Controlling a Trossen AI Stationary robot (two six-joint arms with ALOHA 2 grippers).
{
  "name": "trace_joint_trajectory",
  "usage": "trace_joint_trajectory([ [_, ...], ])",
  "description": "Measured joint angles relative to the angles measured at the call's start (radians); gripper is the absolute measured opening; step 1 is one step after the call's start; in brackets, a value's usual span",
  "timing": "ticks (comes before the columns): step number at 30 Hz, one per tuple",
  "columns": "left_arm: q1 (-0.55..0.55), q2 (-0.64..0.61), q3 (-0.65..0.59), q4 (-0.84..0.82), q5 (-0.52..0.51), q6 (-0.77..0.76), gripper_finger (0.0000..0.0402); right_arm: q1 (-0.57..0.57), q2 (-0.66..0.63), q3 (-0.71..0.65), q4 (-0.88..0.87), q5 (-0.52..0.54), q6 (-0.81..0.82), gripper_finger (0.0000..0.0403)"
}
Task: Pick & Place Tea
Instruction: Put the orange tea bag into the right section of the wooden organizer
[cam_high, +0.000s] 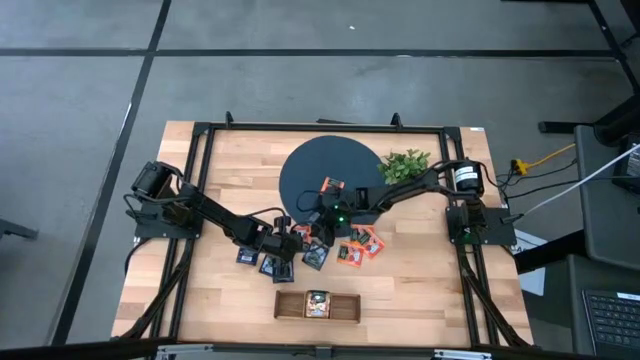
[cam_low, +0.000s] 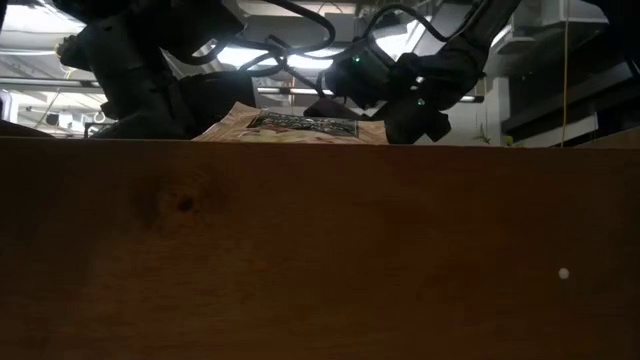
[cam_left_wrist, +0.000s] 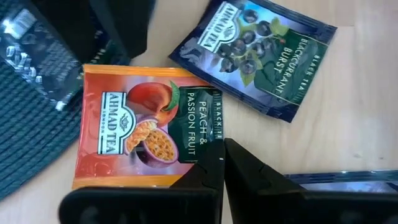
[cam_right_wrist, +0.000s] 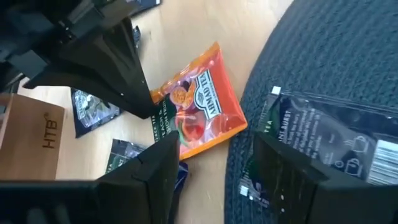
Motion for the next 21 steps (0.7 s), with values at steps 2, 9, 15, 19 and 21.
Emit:
trace_joint_trajectory([
  [2,0.001,0.0,0.0,-0.002,-0.016,0.001,0.0001,-0.002,0.0,0.0,-0.004,0.0,0.0,0.0207],
  [9,0.002,0.0,0.0,0.003,-0.017,0.001,0.0001,-0.006,0.0,0.0,-0.002,0.001,0.0,0.0207],
  [15,0.002,0.0,0.0,0.004,-0.017,0.001,0.0001,-0.007,0.0,0.0,-0.002,0.008,0.004,0.0207],
  [19,0.002,0.0,0.0,0.005,-0.017,0.0,0.0002,-0.007,0.02,0.0,0.014,-0.002,0.024,0.0207],
  [21,0.002,0.0,0.0,0.005,-0.015,0.0,0.0002,-0.007,0.044,0.001,0.054,-0.027,0.03,0.0207],
])
